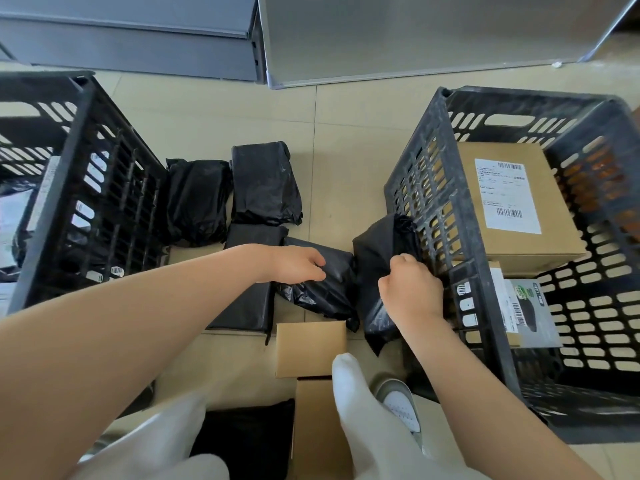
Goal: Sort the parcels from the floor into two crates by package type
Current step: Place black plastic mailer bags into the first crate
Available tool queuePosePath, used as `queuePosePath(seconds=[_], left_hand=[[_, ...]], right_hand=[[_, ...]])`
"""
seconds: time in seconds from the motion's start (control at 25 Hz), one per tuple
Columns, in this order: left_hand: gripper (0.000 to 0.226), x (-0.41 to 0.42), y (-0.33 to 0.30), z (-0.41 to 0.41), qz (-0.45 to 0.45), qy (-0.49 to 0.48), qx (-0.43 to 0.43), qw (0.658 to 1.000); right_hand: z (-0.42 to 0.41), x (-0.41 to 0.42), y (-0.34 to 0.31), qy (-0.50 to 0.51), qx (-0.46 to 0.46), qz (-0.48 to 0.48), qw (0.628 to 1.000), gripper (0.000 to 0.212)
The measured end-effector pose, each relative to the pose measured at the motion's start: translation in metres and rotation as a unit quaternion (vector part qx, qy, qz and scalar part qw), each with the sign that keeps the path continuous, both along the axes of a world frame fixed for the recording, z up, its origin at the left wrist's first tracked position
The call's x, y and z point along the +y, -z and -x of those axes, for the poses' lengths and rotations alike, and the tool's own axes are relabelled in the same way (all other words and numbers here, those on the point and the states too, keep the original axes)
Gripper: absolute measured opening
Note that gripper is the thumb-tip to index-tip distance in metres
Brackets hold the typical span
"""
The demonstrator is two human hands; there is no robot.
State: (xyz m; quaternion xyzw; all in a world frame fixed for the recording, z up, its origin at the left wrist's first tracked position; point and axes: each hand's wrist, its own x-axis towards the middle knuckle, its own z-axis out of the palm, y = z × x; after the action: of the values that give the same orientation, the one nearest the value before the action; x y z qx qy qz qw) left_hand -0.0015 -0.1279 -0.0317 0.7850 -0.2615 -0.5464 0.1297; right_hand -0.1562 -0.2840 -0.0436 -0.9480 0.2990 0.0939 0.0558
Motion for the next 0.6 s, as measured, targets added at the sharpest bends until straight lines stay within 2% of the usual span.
queuePosePath(seconds=[0.08, 0.2, 0.32, 0.4, 0.48, 0.6], left_hand=[[0.054, -0.005, -0.001, 0.002, 0.007, -0.019, 0.021, 1.0], [0.055, -0.01, -0.004, 0.004, 0.025, -0.102, 0.05, 0.993], [0.062, -0.005, -0.008, 0.002, 0.032, -0.13, 0.084, 0.987], [0.062, -0.003, -0.011, 0.001, 0.04, -0.147, 0.12, 0.981], [0.053, -0.003, -0.009, -0.003, 0.065, -0.194, 0.146, 0.968], [0.051, -0.003, -0.006, -0.012, 0.104, -0.314, 0.202, 0.922]], right_hand=[[-0.004, -0.001, -0.013, 0.001, -0.027, 0.015, 1.0, 0.013], [-0.012, -0.001, -0.028, 0.009, -0.085, 0.012, 0.996, 0.012], [-0.018, -0.002, -0.035, 0.056, -0.185, -0.068, 0.979, 0.021], [-0.018, -0.001, -0.032, 0.139, -0.241, -0.178, 0.944, 0.026], [-0.016, 0.005, -0.026, 0.225, -0.278, -0.275, 0.893, 0.028], [-0.013, 0.009, -0.017, 0.356, -0.32, -0.402, 0.781, 0.029]])
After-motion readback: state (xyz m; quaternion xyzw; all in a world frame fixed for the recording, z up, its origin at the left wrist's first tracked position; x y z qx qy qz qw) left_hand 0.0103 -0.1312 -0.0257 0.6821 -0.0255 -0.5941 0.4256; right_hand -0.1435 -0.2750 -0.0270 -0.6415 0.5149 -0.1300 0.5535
